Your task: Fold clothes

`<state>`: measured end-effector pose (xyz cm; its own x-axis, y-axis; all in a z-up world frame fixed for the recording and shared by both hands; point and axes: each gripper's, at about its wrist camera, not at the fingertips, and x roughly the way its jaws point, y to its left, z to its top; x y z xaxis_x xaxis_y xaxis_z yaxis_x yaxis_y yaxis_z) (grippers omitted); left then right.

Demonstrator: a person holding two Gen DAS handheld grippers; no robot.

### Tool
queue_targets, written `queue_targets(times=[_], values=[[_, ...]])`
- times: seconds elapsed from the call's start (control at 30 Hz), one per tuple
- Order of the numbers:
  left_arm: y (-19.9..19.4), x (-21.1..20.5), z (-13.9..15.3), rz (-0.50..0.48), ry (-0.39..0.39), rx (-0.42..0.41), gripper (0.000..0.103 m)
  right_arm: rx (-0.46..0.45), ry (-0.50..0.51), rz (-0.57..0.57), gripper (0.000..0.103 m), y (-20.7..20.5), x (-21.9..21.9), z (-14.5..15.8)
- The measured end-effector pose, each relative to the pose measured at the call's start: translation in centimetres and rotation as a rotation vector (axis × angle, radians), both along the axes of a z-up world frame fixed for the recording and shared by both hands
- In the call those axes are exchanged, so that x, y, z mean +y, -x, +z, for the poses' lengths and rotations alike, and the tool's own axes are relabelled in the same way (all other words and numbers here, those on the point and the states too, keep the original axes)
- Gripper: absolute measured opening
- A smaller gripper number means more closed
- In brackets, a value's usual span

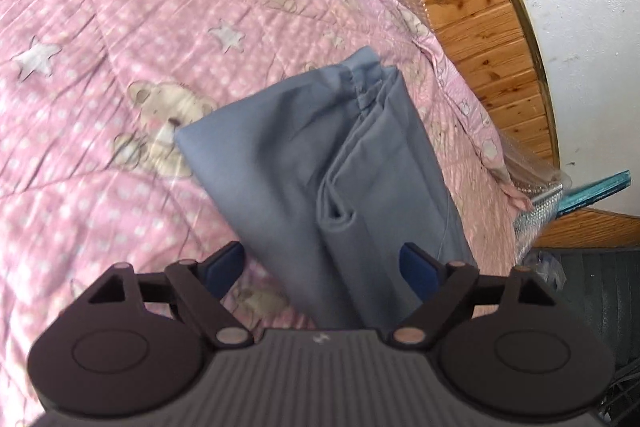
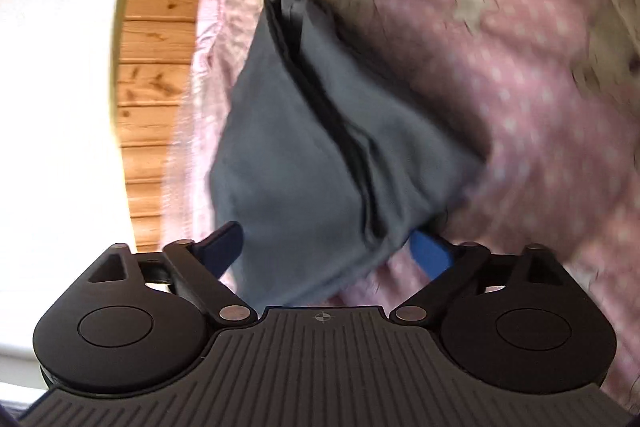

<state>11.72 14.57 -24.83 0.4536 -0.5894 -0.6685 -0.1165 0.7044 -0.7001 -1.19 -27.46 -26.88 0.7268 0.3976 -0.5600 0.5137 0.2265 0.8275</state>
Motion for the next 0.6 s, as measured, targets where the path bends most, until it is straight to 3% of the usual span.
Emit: queue_targets(times=[0.1,0.17,0.2,0.23,0.27,0.3,0.33,0.43,0.6], values=[[-0.3,-0.6,-0.1,-0.019,-0.033,-0.013,0.084,0.026,0.008,-0.017,0.092,-0.8,0.3,0.1],[-0.2,-0.7,-0.1,-0.018,-0.047,-0.024,0.076,0.021,0.053,-0.009,0.089,-1.6,0.7,0.6],[-0.2,-0.6,-0.2,-0.011,-0.048,-0.023,0.065,0.029,0.088,0.007,0.077,-2.3,1.0,0.8],[-0.2,-0.4,-0.2,0.001,-0.042,-0.015,0.056,0.043,0.113,0.021,0.051,-2.8,1.1,0.7],[-0.1,-0.1,-0.3,0.013,-0.037,-0.007,0.05,0.057,0.126,0.031,0.035,-2.9,0.8,0.6],[-0.2,0.1,-0.2,0.026,-0.025,0.005,0.037,0.071,0.139,0.041,0.023,-2.9,0.6,0.4],[-0.2,0.4,0.0,0.041,-0.007,0.019,0.03,0.073,0.15,0.052,0.017,-3.0,0.3,0.6],[-0.6,0.0,3.0,0.069,0.046,0.009,0.024,0.009,0.263,0.117,0.014,-4.3,-0.3,4.1],[-3.6,-2.3,10.9,0.106,0.14,-0.136,0.022,-0.222,0.389,0.187,0.014,-10.1,-2.8,13.6]])
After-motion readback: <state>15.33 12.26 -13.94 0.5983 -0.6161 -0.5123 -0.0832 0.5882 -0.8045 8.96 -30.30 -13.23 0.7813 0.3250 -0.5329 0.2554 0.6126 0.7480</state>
